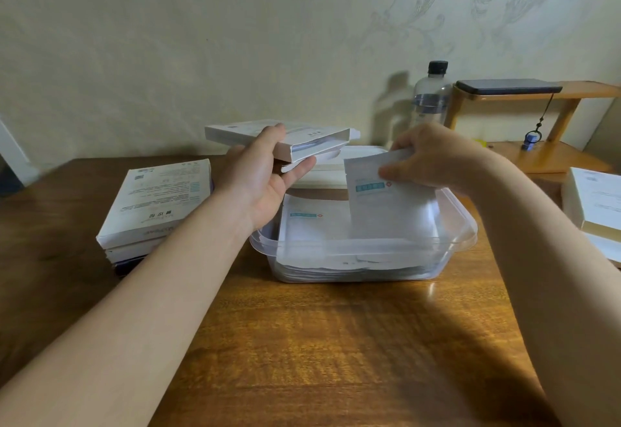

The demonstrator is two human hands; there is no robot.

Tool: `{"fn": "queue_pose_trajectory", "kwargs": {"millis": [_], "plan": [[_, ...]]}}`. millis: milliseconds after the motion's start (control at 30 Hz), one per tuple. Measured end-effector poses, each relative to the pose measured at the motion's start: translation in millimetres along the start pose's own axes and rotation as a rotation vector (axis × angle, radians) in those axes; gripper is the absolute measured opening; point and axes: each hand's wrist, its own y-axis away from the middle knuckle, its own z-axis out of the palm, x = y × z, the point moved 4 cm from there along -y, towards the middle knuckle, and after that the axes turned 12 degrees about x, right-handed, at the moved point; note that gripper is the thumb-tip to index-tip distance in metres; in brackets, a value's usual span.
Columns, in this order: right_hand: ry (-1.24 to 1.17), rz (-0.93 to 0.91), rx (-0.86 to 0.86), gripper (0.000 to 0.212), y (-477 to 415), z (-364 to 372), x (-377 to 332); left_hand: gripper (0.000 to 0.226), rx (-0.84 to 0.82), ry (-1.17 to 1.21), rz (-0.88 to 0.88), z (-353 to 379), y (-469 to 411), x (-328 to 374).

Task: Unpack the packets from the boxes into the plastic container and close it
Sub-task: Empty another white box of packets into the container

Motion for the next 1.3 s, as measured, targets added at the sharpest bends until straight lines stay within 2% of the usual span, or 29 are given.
{"fn": "queue_pose_trajectory", "kwargs": {"millis": [200, 300, 367, 467, 633, 733, 867, 1167, 1300], "plan": [[0.356, -0.168, 0.118, 0.03, 4.1, 5.8, -18.6, 0.031, 0.003, -0.008, 0.004, 0.3, 0.4, -0.2], [0.49, -0.191, 0.167, 0.025, 8.6, 6.7, -24.7, 0.028, -0.001, -0.015, 0.003, 1.3, 1.3, -0.6], [0.523, -0.194, 0.164, 0.037, 11.7, 7.7, -28.8, 0.027, 0.0, -0.02, 0.005, 1.6, 0.9, -0.6], [0.488, -0.223, -0.008, 0.023, 20.6, 11.9, -39.5, 0.027, 0.001, -0.021, 0.006, 1.8, -0.3, -1.1], [0.56, -0.259, -0.425, 0.078, 30.7, 29.7, -42.9, 0.033, -0.024, -0.014, 0.001, 0.5, -3.2, -1.6], [0.679, -0.294, -0.558, 0.087, 30.7, 39.4, -35.1, 0.036, -0.028, -0.004, -0.005, -0.3, -4.9, -1.9], [0.741, -0.296, -0.626, 0.087, 31.2, 42.0, -29.3, 0.035, -0.03, -0.004, -0.008, 0.0, -5.1, -2.7], [0.805, -0.295, -0.627, 0.088, 28.8, 43.9, -26.1, 0.037, -0.032, -0.007, -0.011, -0.3, -4.2, -1.8], [0.796, -0.266, -0.609, 0.105, 26.3, 37.7, -25.0, 0.035, -0.03, -0.014, -0.01, -0.1, -3.6, -2.4]]}}
